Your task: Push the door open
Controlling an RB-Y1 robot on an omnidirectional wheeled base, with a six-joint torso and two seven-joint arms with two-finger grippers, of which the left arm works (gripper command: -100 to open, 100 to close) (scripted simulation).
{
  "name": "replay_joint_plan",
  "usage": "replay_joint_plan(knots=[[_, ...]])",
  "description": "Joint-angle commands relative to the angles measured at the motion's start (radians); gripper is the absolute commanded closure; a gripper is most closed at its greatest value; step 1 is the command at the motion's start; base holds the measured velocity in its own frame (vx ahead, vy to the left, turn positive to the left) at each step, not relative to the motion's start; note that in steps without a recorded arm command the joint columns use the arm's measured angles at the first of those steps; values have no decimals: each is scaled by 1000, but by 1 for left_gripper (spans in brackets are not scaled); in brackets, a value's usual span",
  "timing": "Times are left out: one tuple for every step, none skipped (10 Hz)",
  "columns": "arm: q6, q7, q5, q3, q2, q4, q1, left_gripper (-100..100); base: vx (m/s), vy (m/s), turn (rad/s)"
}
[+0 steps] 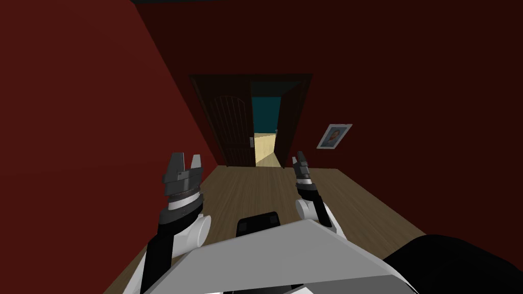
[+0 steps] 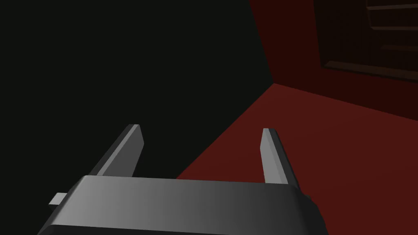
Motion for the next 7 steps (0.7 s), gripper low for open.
replay_joint_plan(knots=[[-1, -28, -6, 3, 4, 14, -5, -100, 185, 9, 13], [-1, -48, -11, 5, 7, 23, -9, -100, 96, -24, -24], [-1, -66, -15, 7, 10, 32, -12, -100, 57, -29, -8], [-2, -84, -19, 9, 12, 41, -16, -100, 56, -28, -4], [-2, -102, -23, 11, 15, 50, -19, -100, 60, -27, -5], [-2, -121, -27, 13, 17, 59, -22, -100, 68, -20, -5], [-3, -140, -32, 15, 20, 69, -26, -100, 81, -19, -6]])
